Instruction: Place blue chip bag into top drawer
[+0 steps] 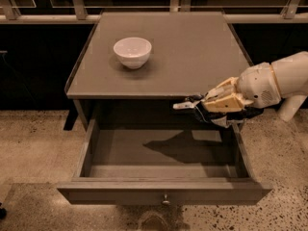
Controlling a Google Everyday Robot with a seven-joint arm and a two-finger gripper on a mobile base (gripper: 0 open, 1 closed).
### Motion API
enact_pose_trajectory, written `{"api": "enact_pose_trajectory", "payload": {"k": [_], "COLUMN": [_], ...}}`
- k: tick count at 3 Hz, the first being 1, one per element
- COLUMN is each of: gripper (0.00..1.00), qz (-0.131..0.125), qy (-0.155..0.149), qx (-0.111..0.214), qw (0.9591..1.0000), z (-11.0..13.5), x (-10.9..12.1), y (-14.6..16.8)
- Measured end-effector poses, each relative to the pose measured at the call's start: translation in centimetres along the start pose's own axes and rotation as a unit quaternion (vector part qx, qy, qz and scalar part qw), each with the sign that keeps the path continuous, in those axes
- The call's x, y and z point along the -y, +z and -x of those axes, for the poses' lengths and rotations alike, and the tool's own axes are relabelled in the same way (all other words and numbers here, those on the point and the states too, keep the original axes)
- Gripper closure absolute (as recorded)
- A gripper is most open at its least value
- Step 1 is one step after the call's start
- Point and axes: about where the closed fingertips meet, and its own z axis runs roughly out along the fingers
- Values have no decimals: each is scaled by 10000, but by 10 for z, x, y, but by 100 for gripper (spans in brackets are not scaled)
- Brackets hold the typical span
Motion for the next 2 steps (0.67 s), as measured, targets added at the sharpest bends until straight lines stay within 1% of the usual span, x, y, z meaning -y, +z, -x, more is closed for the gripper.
{"api": "enact_pose_trajectory", "payload": {"k": [1, 2], "gripper": [100, 100], "qz": [31, -78], "qy": [291, 475], "qx": [34, -518], "qw": [9996, 9975], "z": [-20, -46], "x": [-18, -22], "y": [4, 20]}}
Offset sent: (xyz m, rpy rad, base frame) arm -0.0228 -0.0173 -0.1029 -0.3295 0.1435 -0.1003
